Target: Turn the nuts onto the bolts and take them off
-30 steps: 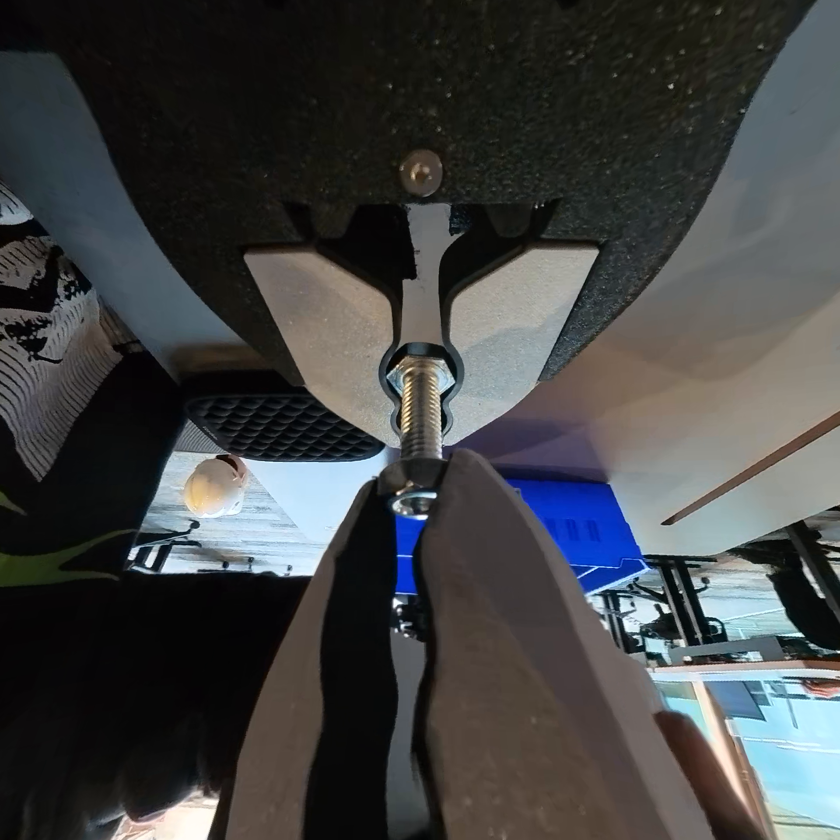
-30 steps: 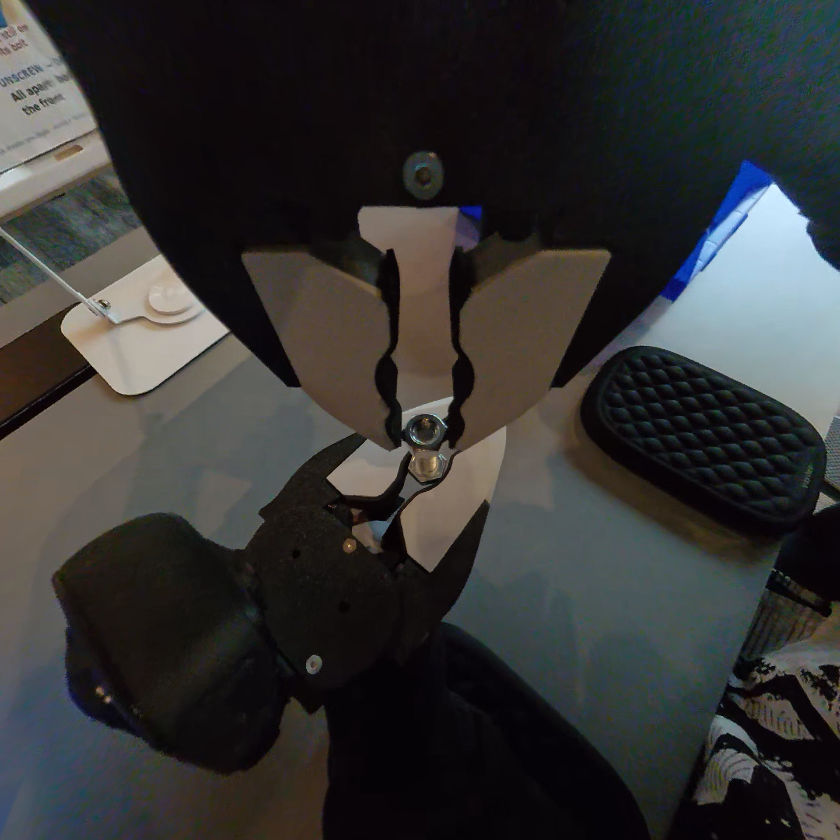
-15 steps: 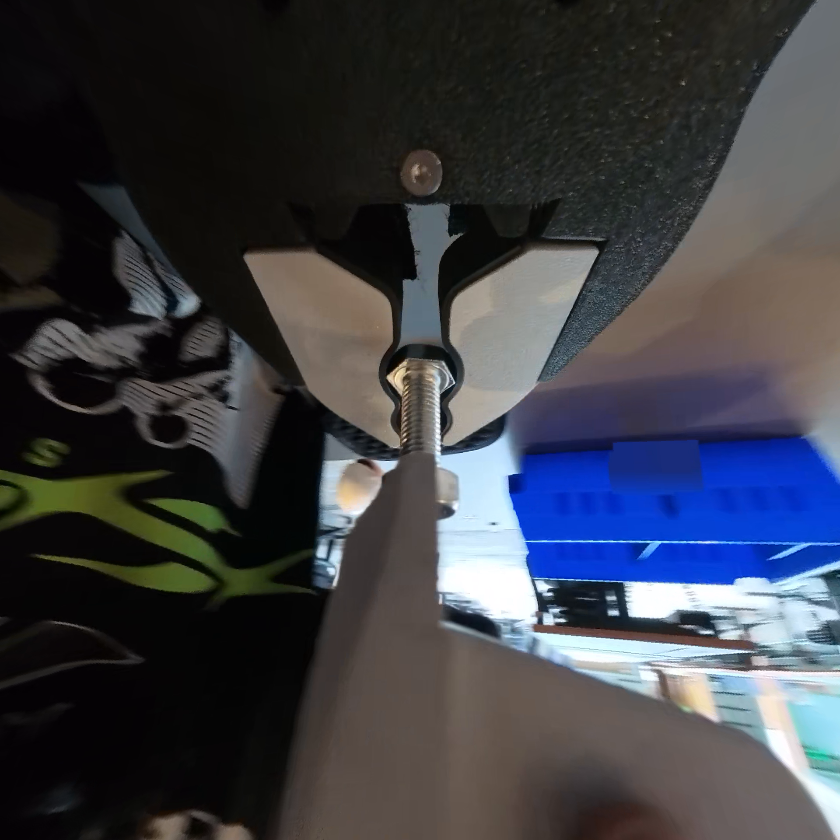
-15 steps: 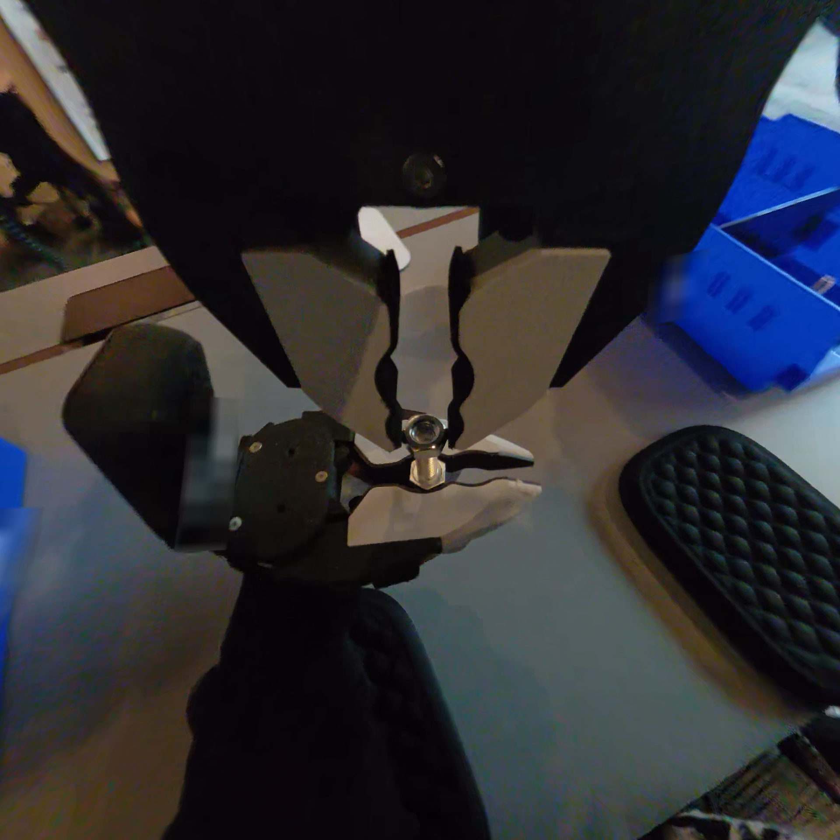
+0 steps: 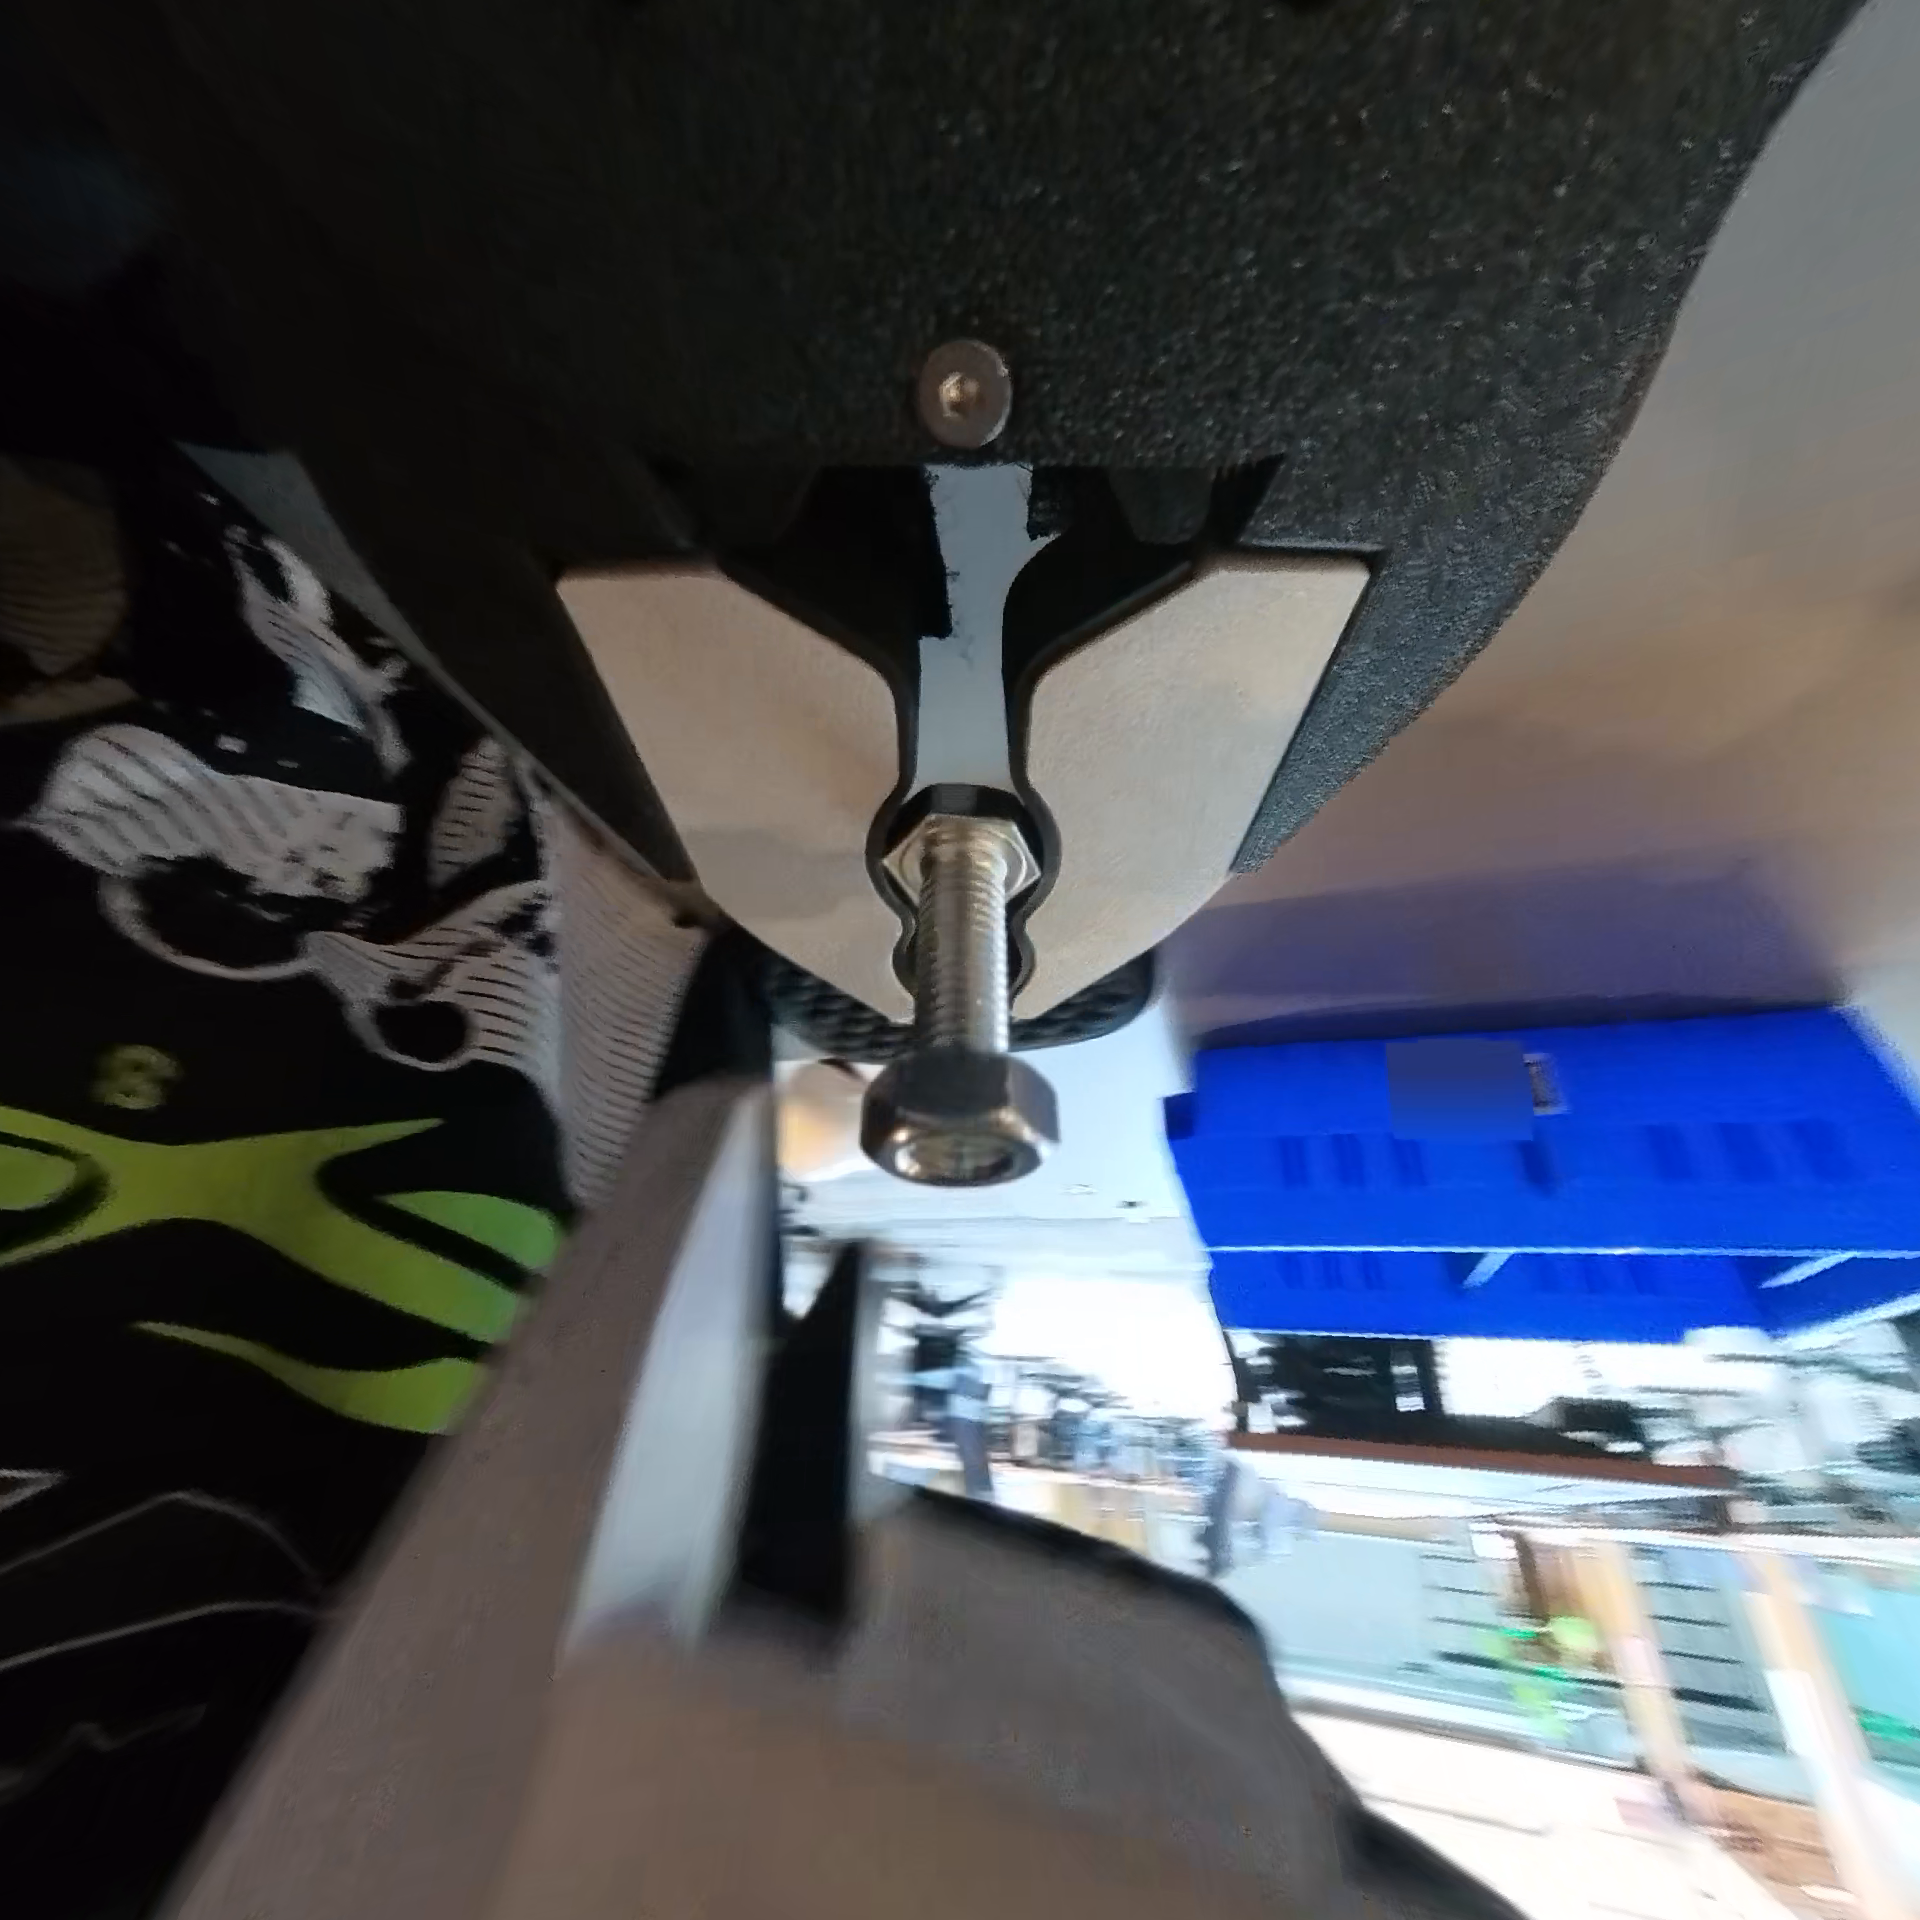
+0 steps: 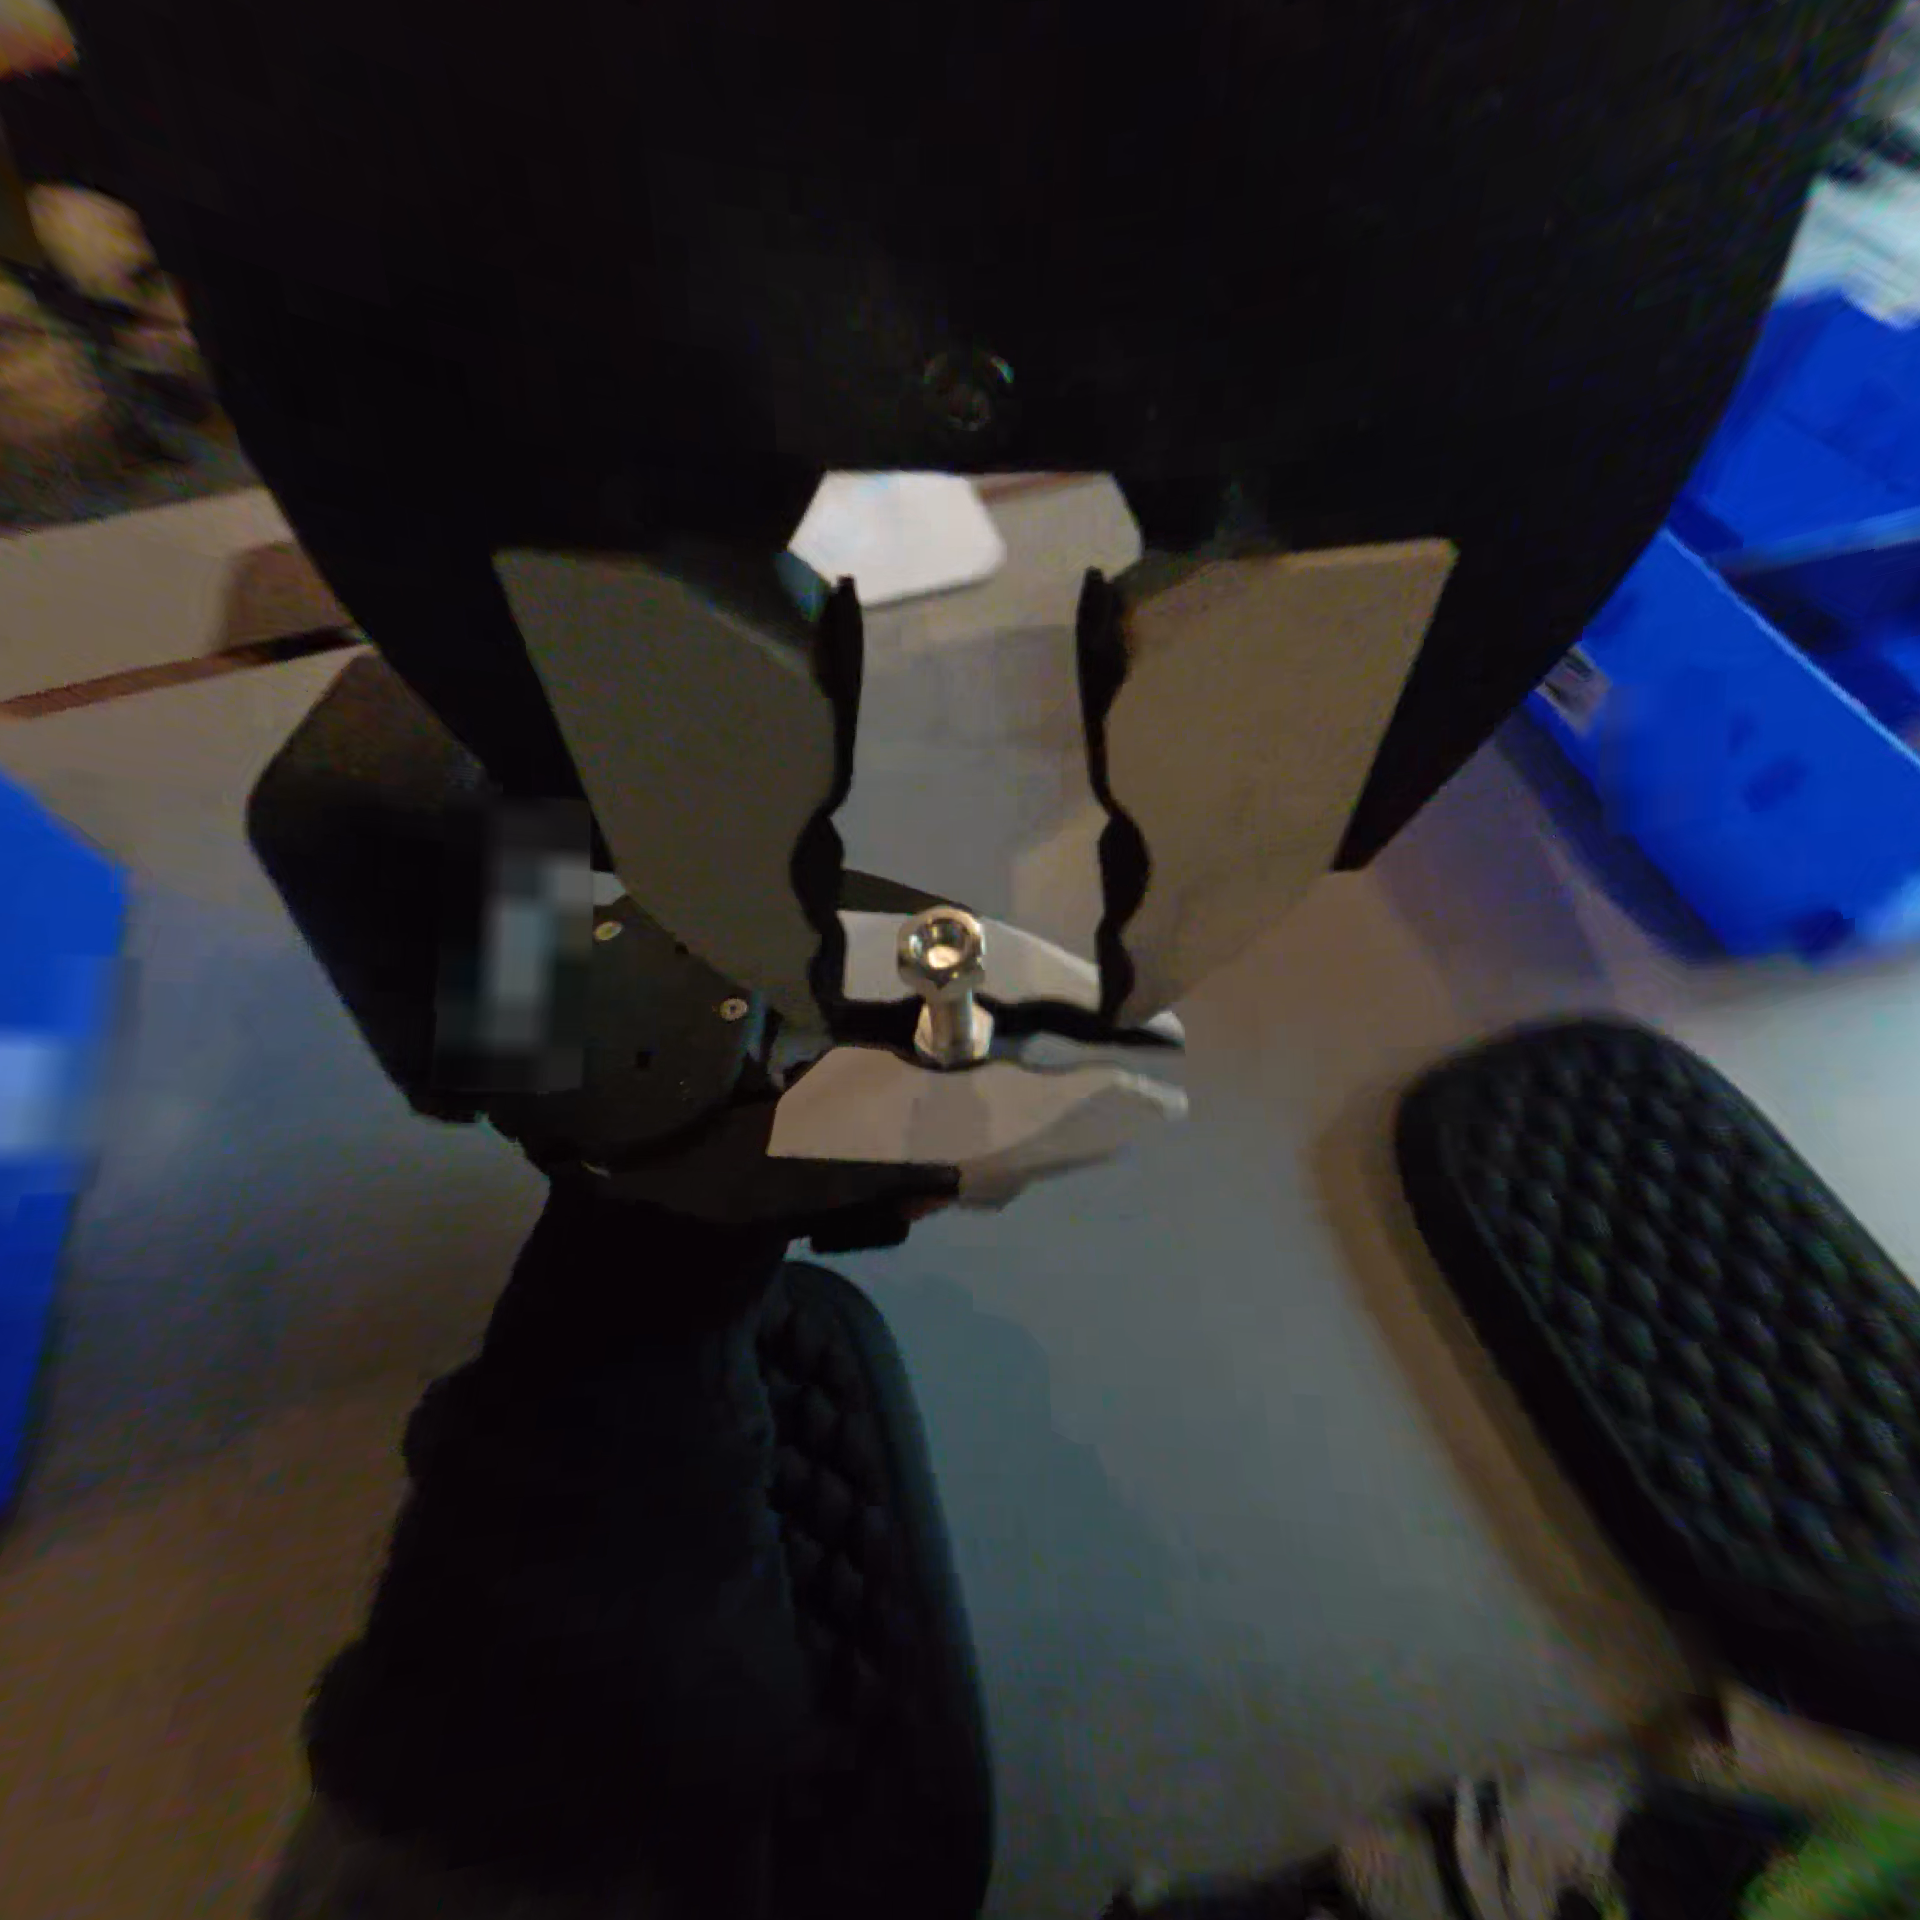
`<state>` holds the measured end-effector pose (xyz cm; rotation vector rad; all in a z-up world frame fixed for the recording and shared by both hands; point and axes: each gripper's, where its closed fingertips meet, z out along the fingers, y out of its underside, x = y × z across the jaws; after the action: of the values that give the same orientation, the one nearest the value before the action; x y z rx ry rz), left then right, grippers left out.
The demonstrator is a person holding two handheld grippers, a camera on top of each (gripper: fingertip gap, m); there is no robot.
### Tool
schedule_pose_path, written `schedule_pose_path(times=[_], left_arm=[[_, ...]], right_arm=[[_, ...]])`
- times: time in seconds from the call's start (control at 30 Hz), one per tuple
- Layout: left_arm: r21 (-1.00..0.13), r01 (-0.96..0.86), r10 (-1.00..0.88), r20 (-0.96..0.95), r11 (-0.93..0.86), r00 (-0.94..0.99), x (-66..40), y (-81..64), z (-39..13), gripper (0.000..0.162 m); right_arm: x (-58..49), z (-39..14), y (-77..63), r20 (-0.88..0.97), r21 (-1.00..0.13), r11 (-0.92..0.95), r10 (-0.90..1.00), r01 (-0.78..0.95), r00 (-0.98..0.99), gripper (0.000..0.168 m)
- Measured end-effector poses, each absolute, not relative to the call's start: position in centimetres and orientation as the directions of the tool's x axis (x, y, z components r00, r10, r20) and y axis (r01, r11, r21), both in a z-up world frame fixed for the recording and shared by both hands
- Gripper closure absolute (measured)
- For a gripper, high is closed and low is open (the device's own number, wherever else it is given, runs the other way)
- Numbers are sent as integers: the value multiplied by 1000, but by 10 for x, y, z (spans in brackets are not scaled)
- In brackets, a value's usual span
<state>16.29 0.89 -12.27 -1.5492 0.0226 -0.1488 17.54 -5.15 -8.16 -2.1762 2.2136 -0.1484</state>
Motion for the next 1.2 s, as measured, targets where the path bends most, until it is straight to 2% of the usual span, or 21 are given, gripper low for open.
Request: schedule_pose_path(times=[0.03, 0.1, 0.27, 0.37, 0.5, 0.57, 0.67, 0.7, 0.83, 1.0, 1.2], left_arm=[[-996, 82, -77, 80, 20, 994, 158, 8, -123, 150], [-996, 78, -18, 77, 39, 997, 150, 6, -121, 150], [-998, 57, 142, 61, 30, 988, 130, 0, -123, 150], [-998, 58, 179, 62, 28, 982, 125, -3, -124, 150], [-998, 57, 187, 59, 16, 981, 125, -4, -126, 150], [-998, 56, 187, 57, 10, 981, 125, -4, -127, 150], [-998, 58, 187, 57, 1, 981, 126, -4, -128, 150], [-998, 58, 186, 58, 1, 981, 126, -5, -128, 150], [-998, 61, 150, 61, 8, 987, 131, -6, -126, 150], [-998, 67, 71, 67, -6, 995, 141, -2, -127, 150], [-998, 67, 6, 67, 9, 998, 150, -2, -124, 150]], right_arm=[[177, -76, -53, 27, -150, 126, -991, -981, -131, 123], [173, -67, -59, 10, -250, 329, -940, -911, -342, 121], [137, -72, -62, -14, -266, 773, -600, -576, -800, 127], [128, -77, -59, -32, -264, 869, -441, -418, -897, 134], [130, -83, -61, -21, -271, 887, -394, -374, -919, 133], [131, -86, -64, -6, -271, 888, -389, -372, -921, 134], [133, -89, -64, -9, -254, 883, -410, -395, -912, 150], [133, -89, -65, 0, -248, 876, -427, -413, -904, 150], [135, -87, -62, 49, -202, 785, -589, -585, -807, 150], [141, -89, -59, 116, -103, 499, -853, -860, -509, 151], [147, -88, -61, 136, -28, 158, -978, -987, -160, 151]])
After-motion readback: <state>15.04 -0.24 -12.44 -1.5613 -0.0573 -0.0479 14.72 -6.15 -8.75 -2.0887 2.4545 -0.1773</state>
